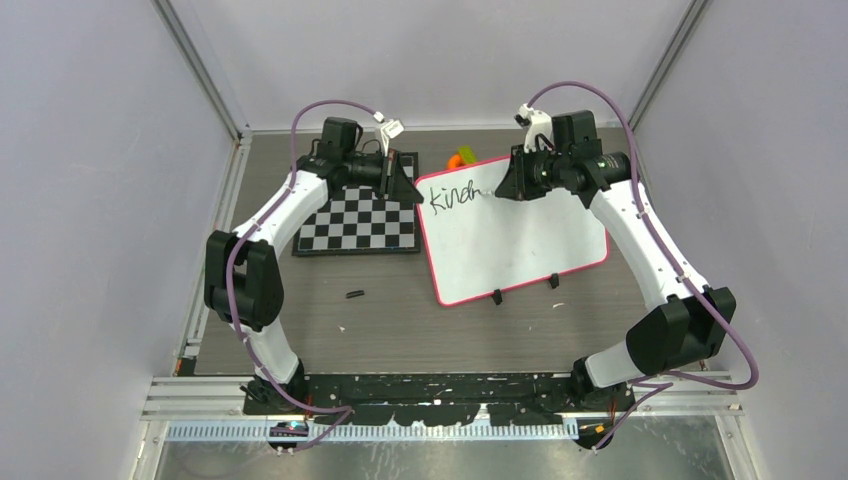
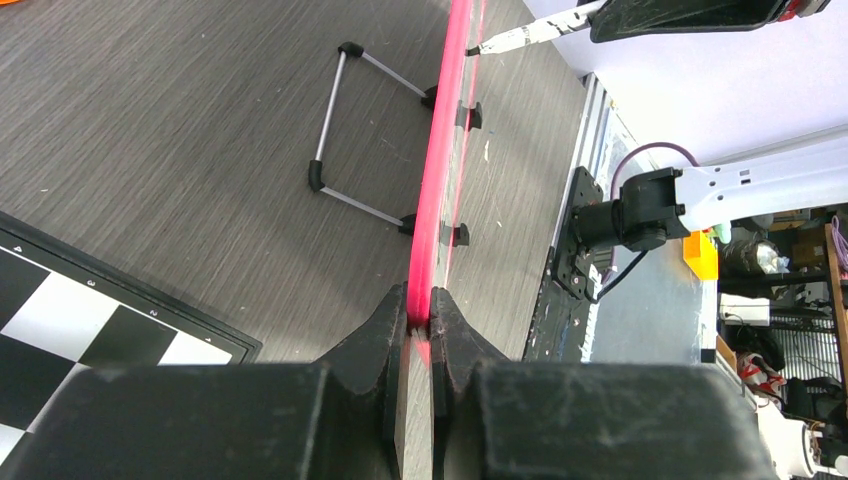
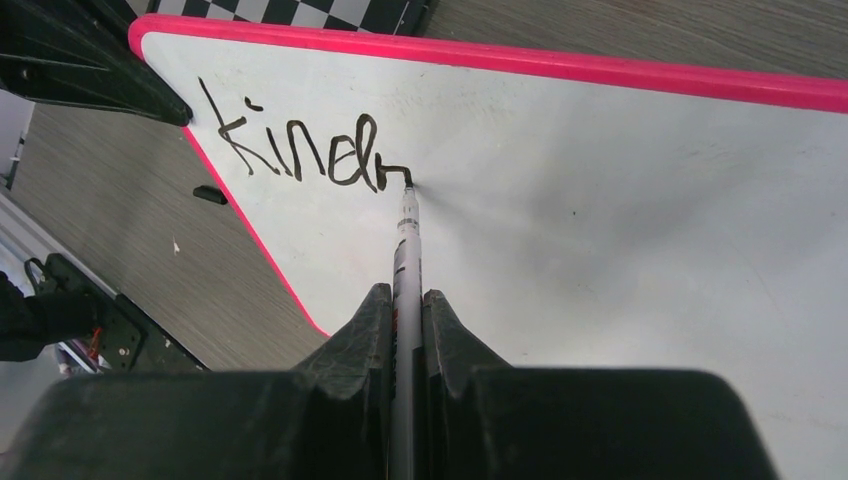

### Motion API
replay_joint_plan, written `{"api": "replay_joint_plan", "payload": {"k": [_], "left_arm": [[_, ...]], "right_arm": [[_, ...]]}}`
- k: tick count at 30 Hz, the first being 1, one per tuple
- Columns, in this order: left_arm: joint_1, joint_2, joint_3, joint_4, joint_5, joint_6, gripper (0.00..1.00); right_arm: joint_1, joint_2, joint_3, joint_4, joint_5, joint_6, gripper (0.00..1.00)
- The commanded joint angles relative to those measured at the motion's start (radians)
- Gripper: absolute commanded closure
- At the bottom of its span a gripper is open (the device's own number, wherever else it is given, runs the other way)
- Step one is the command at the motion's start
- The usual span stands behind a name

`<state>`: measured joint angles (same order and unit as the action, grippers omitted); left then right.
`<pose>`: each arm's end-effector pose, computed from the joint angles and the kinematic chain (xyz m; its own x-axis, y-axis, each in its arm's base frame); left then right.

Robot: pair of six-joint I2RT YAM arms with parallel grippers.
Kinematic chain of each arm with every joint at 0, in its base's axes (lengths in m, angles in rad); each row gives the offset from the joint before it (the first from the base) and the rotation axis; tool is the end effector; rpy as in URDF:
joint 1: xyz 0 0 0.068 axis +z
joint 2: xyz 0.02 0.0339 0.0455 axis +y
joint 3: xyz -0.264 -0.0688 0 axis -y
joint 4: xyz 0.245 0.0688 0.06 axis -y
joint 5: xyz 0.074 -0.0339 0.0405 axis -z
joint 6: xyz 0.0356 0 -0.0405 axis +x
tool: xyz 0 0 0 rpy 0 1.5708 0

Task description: Write a sentence on the whiteboard

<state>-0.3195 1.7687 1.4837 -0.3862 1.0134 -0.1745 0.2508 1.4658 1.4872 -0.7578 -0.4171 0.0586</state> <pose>0.3670 -0.1532 0.3033 -0.7199 0.1414 -0.6796 0.6824 0.3229 -0.6557 0.3015 0.0921 0.3697 -0.6798 -0.1189 -0.7237 -0.4787 0.8195 0.3150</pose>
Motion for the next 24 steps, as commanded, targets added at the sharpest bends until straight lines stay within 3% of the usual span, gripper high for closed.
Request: {"api": "replay_joint_plan", "payload": {"k": [1, 12, 24], "left_arm": [[-0.018, -0.038, 0.001, -0.018, 0.021, 0.038, 1.0], [-0.027, -0.04, 0.003, -0.017, 0.027, 0.038, 1.0], [-0.029, -0.041, 0.003, -0.019, 0.024, 0.043, 1.0]], "right_arm": [[-0.005, -0.031, 0.0, -0.005, 0.003, -0.017, 1.0], [-0.006, -0.074, 0.058, -0.041, 0.011, -0.027, 1.0], [-0.007, -0.01, 0.085, -0.04, 0.04, -0.026, 1.0]]}}
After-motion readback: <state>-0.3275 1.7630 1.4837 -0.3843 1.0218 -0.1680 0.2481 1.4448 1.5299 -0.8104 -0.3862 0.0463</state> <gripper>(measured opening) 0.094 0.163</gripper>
